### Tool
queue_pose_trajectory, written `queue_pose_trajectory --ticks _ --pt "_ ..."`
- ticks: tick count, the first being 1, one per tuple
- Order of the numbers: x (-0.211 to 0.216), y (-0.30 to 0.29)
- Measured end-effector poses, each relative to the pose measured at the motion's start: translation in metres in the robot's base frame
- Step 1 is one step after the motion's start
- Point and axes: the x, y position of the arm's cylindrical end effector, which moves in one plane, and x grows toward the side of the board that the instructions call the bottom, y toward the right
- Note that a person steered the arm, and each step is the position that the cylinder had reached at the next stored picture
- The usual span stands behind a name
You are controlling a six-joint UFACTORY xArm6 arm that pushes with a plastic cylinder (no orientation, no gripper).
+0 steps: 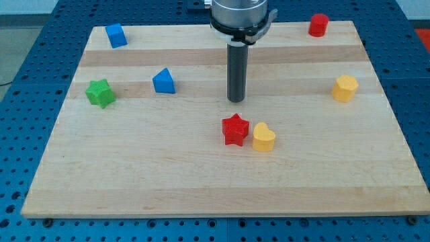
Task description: Move the blue triangle to the bottom right side of the board
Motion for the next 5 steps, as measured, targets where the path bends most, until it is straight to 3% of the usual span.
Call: queue_pose_trajectory --ticks 4,5 --pt "0.017 -0.132" --pt "0.0 -0.16"
